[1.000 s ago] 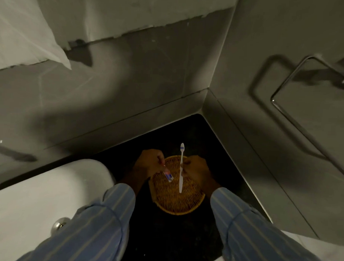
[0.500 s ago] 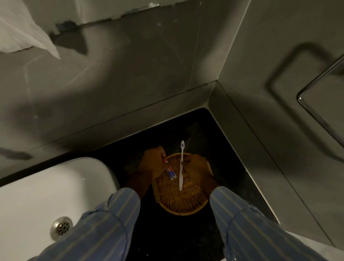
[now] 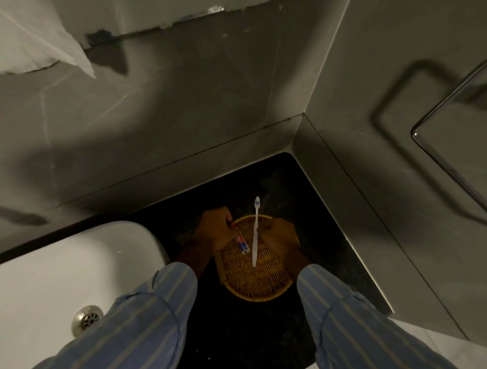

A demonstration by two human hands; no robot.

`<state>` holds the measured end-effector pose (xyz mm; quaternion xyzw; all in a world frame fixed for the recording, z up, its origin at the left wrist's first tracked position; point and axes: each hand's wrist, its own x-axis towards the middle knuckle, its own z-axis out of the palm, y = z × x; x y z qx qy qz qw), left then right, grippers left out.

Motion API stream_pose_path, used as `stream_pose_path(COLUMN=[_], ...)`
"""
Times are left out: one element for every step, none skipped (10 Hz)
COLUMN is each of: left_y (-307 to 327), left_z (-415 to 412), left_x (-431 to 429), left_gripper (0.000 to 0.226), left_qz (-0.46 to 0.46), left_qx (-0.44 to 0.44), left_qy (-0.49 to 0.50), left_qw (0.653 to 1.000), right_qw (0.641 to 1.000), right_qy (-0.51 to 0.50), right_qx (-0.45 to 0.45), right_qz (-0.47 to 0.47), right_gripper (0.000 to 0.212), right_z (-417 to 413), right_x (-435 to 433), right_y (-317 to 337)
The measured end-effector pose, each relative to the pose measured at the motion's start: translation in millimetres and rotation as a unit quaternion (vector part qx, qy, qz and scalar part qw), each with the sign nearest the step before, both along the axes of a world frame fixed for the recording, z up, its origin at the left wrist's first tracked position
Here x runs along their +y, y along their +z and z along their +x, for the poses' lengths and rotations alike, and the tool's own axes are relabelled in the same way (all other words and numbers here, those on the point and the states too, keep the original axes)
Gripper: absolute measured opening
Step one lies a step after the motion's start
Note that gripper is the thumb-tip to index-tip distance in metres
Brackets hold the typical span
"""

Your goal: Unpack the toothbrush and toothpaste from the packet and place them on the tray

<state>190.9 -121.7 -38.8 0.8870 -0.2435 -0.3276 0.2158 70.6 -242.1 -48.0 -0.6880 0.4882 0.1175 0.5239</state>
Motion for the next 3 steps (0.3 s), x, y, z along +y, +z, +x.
stream_pose_path(left_y=[8.0, 27.3, 45.7], left_z=[-4.5, -10.5, -16.8], left_x=[3.1, 7.4, 14.1], left_gripper=[0.028, 0.028, 0.03], left_qz=[-0.005, -0.012, -0.031], left_qx=[-0.002, 0.007, -0.01], left_qy=[0.0, 0.004, -0.001], left_qw=[1.0, 1.0, 0.999], right_qw=[1.0, 0.997, 0.976], right_qy=[0.023, 0.004, -0.055], right_qx=[-0.009, -0.081, -0.212], right_qz=[-0.01, -0.021, 0.001], right_gripper=[0.021, 0.013, 0.017], right_z=[-9.5, -28.1, -46.3], right_x=[-1.1, -10.8, -17.4], right_y=[19.1, 75.2, 120.2])
